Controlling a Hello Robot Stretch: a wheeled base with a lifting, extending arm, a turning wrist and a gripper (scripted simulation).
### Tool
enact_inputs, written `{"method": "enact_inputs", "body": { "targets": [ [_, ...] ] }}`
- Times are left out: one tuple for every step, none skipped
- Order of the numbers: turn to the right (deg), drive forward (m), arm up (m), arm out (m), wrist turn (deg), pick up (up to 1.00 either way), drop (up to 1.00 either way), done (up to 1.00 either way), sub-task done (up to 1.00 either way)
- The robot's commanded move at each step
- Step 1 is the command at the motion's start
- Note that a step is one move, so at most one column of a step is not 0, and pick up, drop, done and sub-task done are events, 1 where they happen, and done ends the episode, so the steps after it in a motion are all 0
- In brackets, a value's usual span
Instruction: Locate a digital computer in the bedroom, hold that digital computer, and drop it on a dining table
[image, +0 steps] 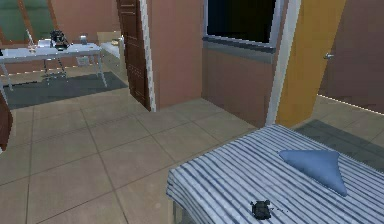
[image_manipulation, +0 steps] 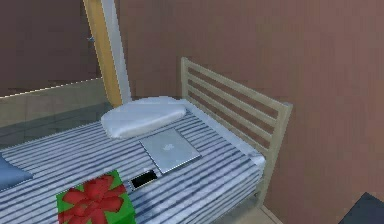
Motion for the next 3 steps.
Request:
{"method": "enact_inputs", "body": {
  "targets": [
    [0.0,0.0,0.14,0.0,0.0,0.0,0.0,0.0,0.0],
    [0.0,0.0,0.0,0.5,0.0,0.0,0.0,0.0,0.0],
    [0.0,0.0,0.0,0.0,45.0,0.0,0.0,0.0,0.0]
  ]
}}
